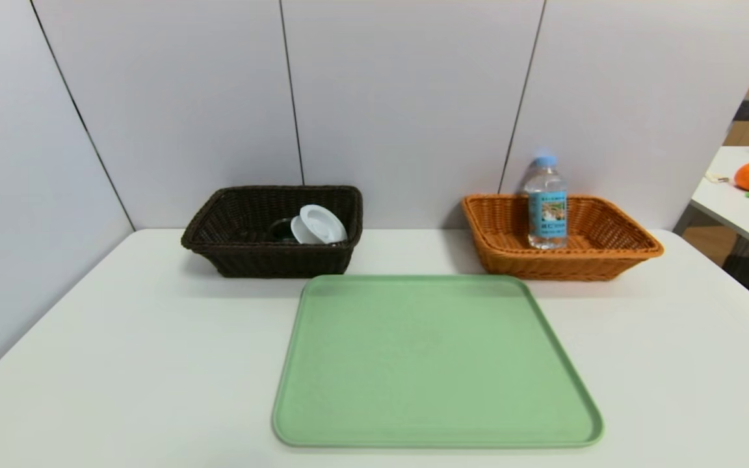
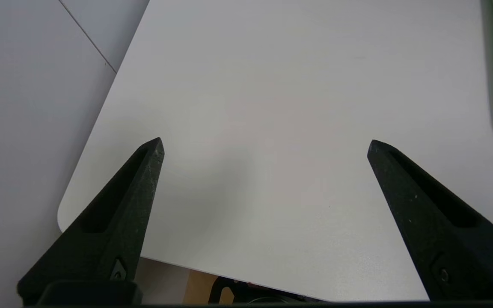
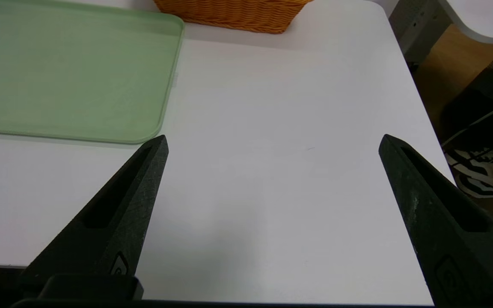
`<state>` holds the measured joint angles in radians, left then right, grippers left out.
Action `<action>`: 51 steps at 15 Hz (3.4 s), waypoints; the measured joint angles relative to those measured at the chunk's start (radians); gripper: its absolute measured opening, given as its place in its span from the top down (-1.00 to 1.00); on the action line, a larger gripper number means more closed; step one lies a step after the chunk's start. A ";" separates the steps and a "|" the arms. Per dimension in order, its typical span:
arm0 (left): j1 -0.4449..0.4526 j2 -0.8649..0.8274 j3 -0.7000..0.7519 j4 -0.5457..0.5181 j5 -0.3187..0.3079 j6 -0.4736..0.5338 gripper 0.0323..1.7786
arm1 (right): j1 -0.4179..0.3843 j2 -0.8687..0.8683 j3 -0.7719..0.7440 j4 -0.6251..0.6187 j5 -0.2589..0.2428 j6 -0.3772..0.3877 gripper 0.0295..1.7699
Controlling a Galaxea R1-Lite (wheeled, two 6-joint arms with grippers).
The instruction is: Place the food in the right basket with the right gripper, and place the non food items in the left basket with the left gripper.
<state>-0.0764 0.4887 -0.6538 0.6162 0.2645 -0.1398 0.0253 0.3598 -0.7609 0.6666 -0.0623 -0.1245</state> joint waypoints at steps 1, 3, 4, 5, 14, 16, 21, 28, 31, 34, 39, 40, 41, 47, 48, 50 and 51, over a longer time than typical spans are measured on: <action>0.001 -0.022 0.025 -0.016 0.000 0.001 -0.90 | 0.000 -0.013 0.000 0.002 0.000 0.000 -0.92; 0.001 -0.068 0.082 -0.051 -0.003 0.006 -0.90 | -0.003 -0.047 0.010 0.013 -0.001 0.000 -0.92; 0.001 -0.093 0.112 -0.065 -0.004 0.010 -0.90 | -0.004 -0.069 0.014 0.033 -0.002 -0.001 -0.92; 0.001 -0.116 0.133 -0.069 -0.005 0.011 -0.90 | -0.005 -0.091 0.016 0.056 -0.001 -0.001 -0.92; 0.024 -0.220 0.224 -0.102 -0.004 0.038 -0.90 | -0.020 -0.255 0.081 0.093 -0.003 -0.011 -0.92; 0.067 -0.231 0.225 -0.115 -0.010 0.085 -0.90 | -0.020 -0.264 0.084 0.092 0.000 -0.012 -0.92; 0.087 -0.298 0.267 -0.123 -0.079 0.099 -0.90 | -0.021 -0.300 0.098 0.085 0.000 -0.012 -0.92; 0.085 -0.373 0.457 -0.476 -0.142 0.102 -0.90 | -0.021 -0.358 0.304 -0.273 -0.032 -0.002 -0.92; 0.085 -0.404 0.529 -0.560 -0.171 0.105 -0.90 | -0.021 -0.360 0.462 -0.464 -0.066 -0.010 -0.92; 0.084 -0.450 0.571 -0.563 -0.204 0.113 -0.90 | -0.021 -0.360 0.620 -0.626 -0.081 -0.028 -0.92; 0.082 -0.486 0.616 -0.571 -0.261 0.156 -0.90 | -0.021 -0.360 0.737 -0.743 -0.018 -0.058 -0.92; 0.082 -0.487 0.630 -0.580 -0.268 0.180 -0.90 | -0.021 -0.360 0.741 -0.738 0.003 -0.057 -0.92; 0.082 -0.488 0.638 -0.597 -0.275 0.193 -0.90 | -0.021 -0.360 0.742 -0.734 0.013 -0.058 -0.92; 0.082 -0.489 0.652 -0.614 -0.274 0.182 -0.90 | -0.021 -0.360 0.757 -0.689 0.109 -0.040 -0.92; 0.082 -0.489 0.653 -0.616 -0.273 0.181 -0.90 | -0.021 -0.360 0.754 -0.649 0.114 -0.009 -0.92; 0.081 -0.489 0.653 -0.615 -0.271 0.177 -0.90 | -0.021 -0.360 0.749 -0.633 0.114 0.018 -0.92; 0.082 -0.489 0.653 -0.615 -0.270 0.177 -0.90 | -0.021 -0.360 0.748 -0.632 0.114 0.018 -0.92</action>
<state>0.0053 0.0000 -0.0004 0.0013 -0.0053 0.0370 0.0043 -0.0004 -0.0128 0.0349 0.0513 -0.1066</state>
